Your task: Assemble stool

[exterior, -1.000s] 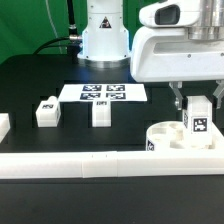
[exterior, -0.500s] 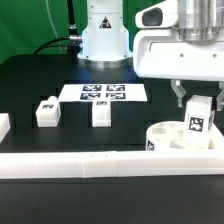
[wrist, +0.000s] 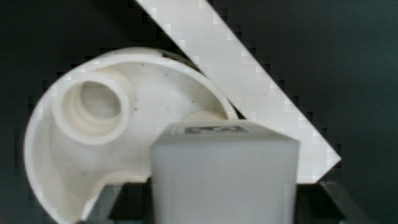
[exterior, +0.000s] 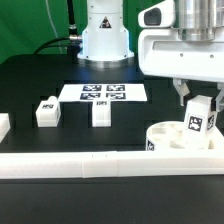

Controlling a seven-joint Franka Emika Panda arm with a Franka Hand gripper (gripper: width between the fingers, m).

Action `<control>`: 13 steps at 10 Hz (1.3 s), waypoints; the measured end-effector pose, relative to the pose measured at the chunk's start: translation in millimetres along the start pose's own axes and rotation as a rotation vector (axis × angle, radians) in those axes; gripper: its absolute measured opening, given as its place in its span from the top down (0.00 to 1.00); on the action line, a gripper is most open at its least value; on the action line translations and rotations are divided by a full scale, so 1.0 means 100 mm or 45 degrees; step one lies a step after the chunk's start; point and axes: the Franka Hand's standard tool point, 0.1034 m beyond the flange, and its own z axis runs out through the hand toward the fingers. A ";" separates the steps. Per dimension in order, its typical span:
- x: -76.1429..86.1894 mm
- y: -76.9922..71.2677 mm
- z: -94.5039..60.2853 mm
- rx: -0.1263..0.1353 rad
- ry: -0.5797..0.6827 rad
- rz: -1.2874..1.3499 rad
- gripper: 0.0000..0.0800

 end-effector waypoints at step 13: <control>-0.06 -0.07 0.02 0.107 -0.163 1.198 0.57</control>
Offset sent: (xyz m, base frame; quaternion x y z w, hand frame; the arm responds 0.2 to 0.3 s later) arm -0.0103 -0.0069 -0.0082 -0.0126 -0.0511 0.2388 0.9697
